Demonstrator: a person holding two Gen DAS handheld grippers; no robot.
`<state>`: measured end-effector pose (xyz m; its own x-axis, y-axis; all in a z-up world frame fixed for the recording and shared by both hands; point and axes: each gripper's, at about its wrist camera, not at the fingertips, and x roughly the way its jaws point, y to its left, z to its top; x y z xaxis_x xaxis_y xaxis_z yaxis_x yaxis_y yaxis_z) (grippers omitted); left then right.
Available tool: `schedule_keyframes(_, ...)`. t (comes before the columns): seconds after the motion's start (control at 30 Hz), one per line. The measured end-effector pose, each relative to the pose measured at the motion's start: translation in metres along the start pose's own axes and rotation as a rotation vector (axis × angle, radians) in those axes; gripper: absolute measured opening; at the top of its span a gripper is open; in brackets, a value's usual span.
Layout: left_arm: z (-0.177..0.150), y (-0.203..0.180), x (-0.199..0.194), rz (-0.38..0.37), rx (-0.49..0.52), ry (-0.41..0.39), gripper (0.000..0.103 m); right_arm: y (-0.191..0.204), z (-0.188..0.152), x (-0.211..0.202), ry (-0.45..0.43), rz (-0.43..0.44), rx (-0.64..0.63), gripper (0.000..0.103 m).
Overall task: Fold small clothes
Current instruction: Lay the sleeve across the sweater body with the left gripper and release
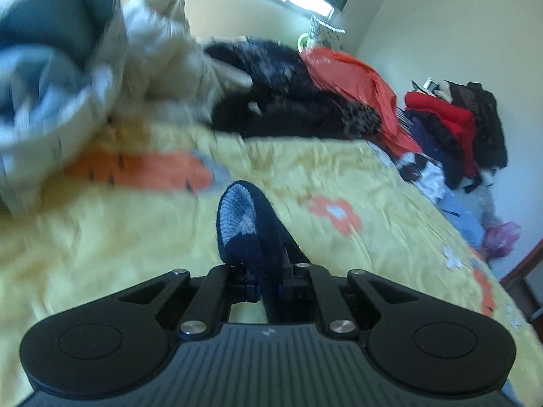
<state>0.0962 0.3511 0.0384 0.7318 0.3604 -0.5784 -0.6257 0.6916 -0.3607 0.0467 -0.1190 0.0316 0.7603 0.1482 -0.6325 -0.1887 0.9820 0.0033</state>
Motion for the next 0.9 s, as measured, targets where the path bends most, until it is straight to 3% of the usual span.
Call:
schedule_keyframes(0.23,0.049,-0.029,-0.01,0.098,0.095,-0.152,0.008,-0.012,-0.002,-0.002,0.005,-0.003,0.033,0.1)
schedule_keyframes(0.3,0.053,-0.049,-0.015,0.083,0.131,-0.18,0.008,-0.014,-0.003,-0.004,0.004,-0.003,0.04,0.1)
schedule_keyframes(0.37,0.048,-0.075,-0.021,0.021,0.195,-0.18,0.008,-0.018,-0.003,-0.005,0.001,-0.009,0.049,0.1)
schedule_keyframes(0.5,0.01,-0.134,-0.035,-0.143,0.336,-0.122,0.008,-0.025,-0.004,-0.005,-0.002,-0.021,0.073,0.1)
schedule_keyframes(0.63,-0.043,-0.185,-0.041,-0.251,0.463,-0.022,0.008,-0.034,-0.007,-0.006,0.0,-0.026,0.099,0.1)
schedule_keyframes(0.9,-0.118,-0.237,-0.043,-0.341,0.572,0.103,0.008,-0.051,-0.012,-0.006,0.008,-0.045,0.134,0.1)
